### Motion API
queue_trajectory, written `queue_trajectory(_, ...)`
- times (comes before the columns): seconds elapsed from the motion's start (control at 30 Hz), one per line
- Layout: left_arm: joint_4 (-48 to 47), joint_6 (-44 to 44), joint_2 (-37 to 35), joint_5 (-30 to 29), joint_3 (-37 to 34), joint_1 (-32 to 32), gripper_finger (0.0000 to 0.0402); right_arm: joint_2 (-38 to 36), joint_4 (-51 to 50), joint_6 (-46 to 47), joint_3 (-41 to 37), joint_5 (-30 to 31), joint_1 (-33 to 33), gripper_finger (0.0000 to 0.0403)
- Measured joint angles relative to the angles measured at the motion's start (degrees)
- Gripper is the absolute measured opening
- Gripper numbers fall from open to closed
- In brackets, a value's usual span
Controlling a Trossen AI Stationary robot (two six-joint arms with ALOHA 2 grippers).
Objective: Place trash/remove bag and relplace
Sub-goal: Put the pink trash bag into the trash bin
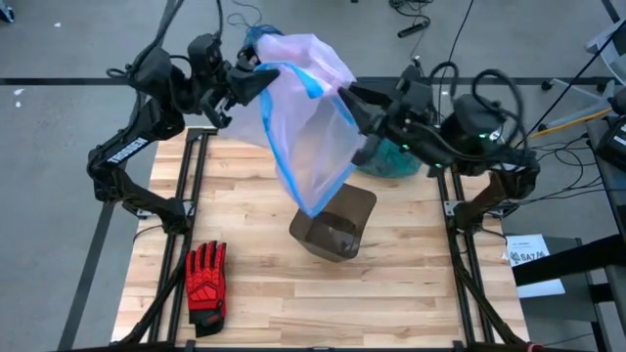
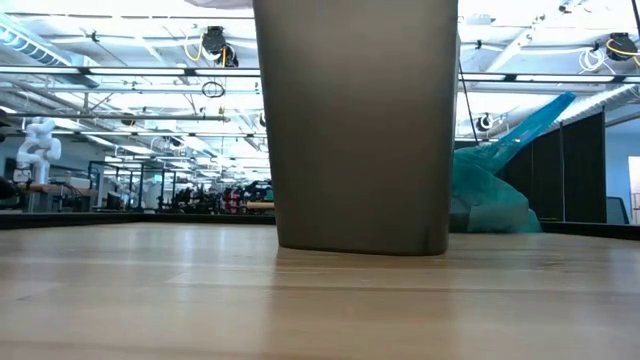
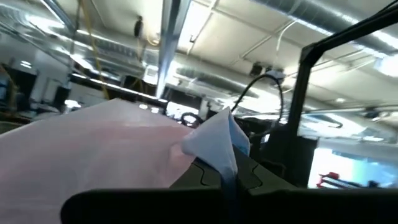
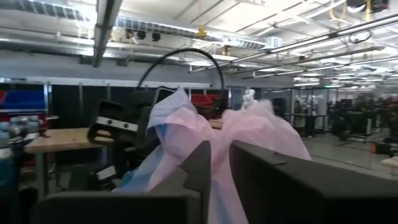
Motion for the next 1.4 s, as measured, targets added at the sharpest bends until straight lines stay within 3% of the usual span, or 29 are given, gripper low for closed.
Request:
queue_trajectory(0.23, 6.43, -7.91, 4.79, 3.0, 3.98, -4.04, 0.0, -4.09, -6.88, -0.72, 0.0, 0.65, 5.3, 0.0107)
queue_trajectory(0.47, 6.32, -11.42, 11.46, 6.13, 15.58, -8.62, 0.0, -11.4, -18.02, -1.03, 0.0, 17.35, 11.37, 0.0132)
queue_trajectory(0.63, 6.39, -14.55, 15.57, 5.78, 20.27, -11.43, 0.0, -15.79, -19.96, 0.01, 0.0, 17.49, 10.53, 0.013)
queue_trajectory(0.77, 6.46, -17.24, 18.9, 3.23, 21.0, -13.84, 0.0, -17.61, -22.81, -0.01, 0.02, 9.88, 6.5, 0.0127)
queue_trajectory(0.93, 14.58, -23.4, 23.52, 1.75, 21.0, -16.22, 0.0, -18.62, -32.68, 2.97, 0.02, -14.91, 0.39, 0.0134)
queue_trajectory(1.0, 18.2, -27.18, 24.92, 1.71, 21.03, -16.67, 0.0, -18.99, -37.68, 3.54, -0.07, -20.48, -1.13, 0.0141)
queue_trajectory(1.17, 19.53, -32.12, 26.0, 2.57, 21.05, -17.3, 0.0, -19.67, -44.76, 4.68, 0.02, -21.15, -2.94, 0.0167)
queue_trajectory(1.4, 19.91, -31.85, 25.45, 9.12, 21.11, -17.78, 0.0, -16.3, -43.32, 7.45, -0.02, -21.34, -3.07, 0.019)
